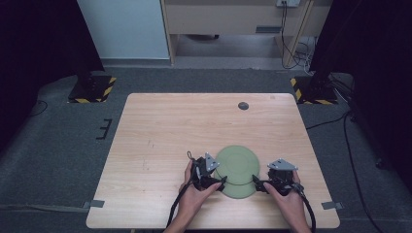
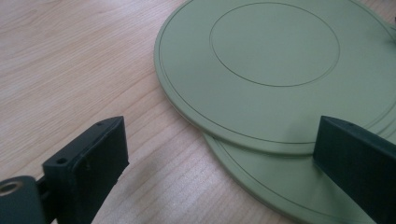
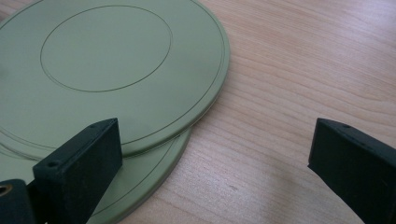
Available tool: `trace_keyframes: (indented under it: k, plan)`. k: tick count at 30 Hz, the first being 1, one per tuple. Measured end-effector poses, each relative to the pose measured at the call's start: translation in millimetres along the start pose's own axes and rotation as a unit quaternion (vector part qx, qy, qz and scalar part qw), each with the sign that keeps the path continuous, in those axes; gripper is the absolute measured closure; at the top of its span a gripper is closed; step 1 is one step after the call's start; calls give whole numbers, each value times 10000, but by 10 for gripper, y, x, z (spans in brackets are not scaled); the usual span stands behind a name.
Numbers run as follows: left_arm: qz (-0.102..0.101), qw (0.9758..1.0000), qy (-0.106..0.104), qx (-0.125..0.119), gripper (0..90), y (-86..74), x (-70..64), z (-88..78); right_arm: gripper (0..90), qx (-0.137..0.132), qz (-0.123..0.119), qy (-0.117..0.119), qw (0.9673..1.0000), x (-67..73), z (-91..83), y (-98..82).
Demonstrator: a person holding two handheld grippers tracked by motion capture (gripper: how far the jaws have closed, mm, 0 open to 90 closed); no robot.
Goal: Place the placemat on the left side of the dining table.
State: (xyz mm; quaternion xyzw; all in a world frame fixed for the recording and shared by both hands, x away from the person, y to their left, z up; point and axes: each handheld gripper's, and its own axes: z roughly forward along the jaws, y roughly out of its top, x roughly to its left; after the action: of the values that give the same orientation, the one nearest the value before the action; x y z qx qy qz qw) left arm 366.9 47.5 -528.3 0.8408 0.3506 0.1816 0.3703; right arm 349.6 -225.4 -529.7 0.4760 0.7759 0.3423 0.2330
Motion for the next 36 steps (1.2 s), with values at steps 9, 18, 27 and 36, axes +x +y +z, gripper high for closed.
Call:
trace_keyframes:
  k: [9,18,27,36]
  plan:
    - [4,10000,-45,-35,41,2,10,-1,55,-4,0,55,10000,-20,-1,3]
    - [-72,9999,39,-80,43,-11,66,-2,55,10,58,-37,10000,-65,3,-9]
    - [-3,9999,76,-70,28,7,77,10,44,5,62,-64,10000,-59,26,-7]
    - [55,9996,-175,-207,72,161,176,-109,51,6,58,-41,10000,-61,27,-7]
